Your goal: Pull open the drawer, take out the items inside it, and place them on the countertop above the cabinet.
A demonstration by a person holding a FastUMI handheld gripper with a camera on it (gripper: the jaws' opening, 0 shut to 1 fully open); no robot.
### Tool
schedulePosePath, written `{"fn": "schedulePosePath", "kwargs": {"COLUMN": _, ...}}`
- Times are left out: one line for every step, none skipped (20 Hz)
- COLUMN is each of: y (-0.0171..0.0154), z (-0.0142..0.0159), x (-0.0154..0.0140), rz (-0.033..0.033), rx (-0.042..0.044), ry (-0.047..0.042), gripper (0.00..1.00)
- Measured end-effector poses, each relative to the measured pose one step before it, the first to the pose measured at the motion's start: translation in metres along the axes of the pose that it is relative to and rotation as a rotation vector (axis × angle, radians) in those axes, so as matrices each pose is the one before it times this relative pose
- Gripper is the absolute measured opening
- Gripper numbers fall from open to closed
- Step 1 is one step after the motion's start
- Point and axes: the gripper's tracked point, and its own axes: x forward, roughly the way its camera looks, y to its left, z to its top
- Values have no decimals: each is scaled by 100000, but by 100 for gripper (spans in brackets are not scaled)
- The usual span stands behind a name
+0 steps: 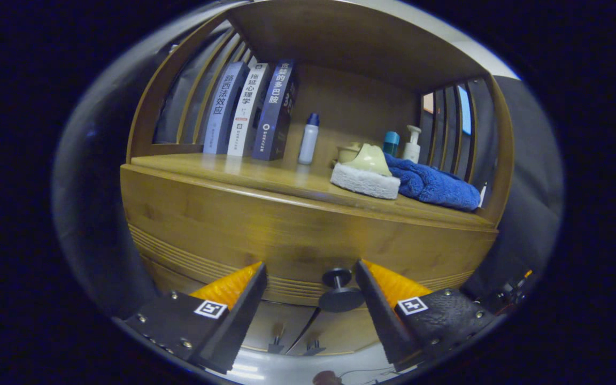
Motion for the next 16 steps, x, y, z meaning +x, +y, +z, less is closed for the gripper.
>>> {"fn": "schedulePosePath", "kwargs": {"y": -73, "z": 875, "x": -745, "rz": 913, "rx": 2708, "ry": -1469, "gripper": 100}}
{"fn": "schedulePosePath", "kwargs": {"y": 245, "z": 1008, "x": -895, "rz": 1493, "rx": 2069, "ry": -1768, "gripper": 100}}
{"fn": "schedulePosePath", "kwargs": {"y": -55, "z": 950, "x": -929, "rz": 28, "rx": 864, "ry": -946, "gripper": 99}}
{"fn": "schedulePosePath", "kwargs": {"y": 94, "z": 692, "x": -1066, "rz": -523, "rx": 360, "ry": -323, "gripper": 98}}
{"fn": "schedulePosePath", "kwargs": {"y": -232, "z": 784, "x": -1144, "rz": -118, "rx": 223, "ry": -555, "gripper": 97}}
{"fn": "schedulePosePath", "kwargs": {"y": 36, "z": 775, "x": -1189, "rz": 733, "rx": 561, "ry": -1164, "gripper": 97}}
{"fn": "schedulePosePath", "kwargs": {"y": -16, "z": 653, "x": -1184, "rz": 1032, "rx": 665, "ry": -698, "gripper": 97}}
{"fn": "schedulePosePath", "kwargs": {"y": -265, "z": 508, "x": -1223, "rz": 157, "rx": 599, "ry": -302, "gripper": 97}}
{"fn": "schedulePosePath", "kwargs": {"y": -397, "z": 514, "x": -1248, "rz": 120, "rx": 682, "ry": -536, "gripper": 97}}
{"fn": "schedulePosePath", "kwargs": {"y": -399, "z": 393, "x": -1251, "rz": -813, "rx": 1536, "ry": -675, "gripper": 97}}
{"fn": "schedulePosePath", "kwargs": {"y": -196, "z": 180, "x": -1218, "rz": 1070, "rx": 1586, "ry": 407, "gripper": 97}}
{"fn": "schedulePosePath", "kwargs": {"y": 3, "z": 55, "x": -1266, "rz": 741, "rx": 1942, "ry": 313, "gripper": 97}}
{"fn": "schedulePosePath", "kwargs": {"y": -249, "z": -123, "x": -1184, "rz": 807, "rx": 1272, "ry": 775, "gripper": 97}}
{"fn": "schedulePosePath", "kwargs": {"y": -153, "z": -130, "x": -1197, "rz": 267, "rx": 1068, "ry": 964, "gripper": 97}}
{"fn": "schedulePosePath", "kwargs": {"y": -62, "z": -24, "x": -1370, "rz": 1363, "rx": 638, "ry": 631, "gripper": 97}}
{"fn": "schedulePosePath", "kwargs": {"y": 157, "z": 174, "x": -1270, "rz": 1204, "rx": 465, "ry": -144, "gripper": 97}}
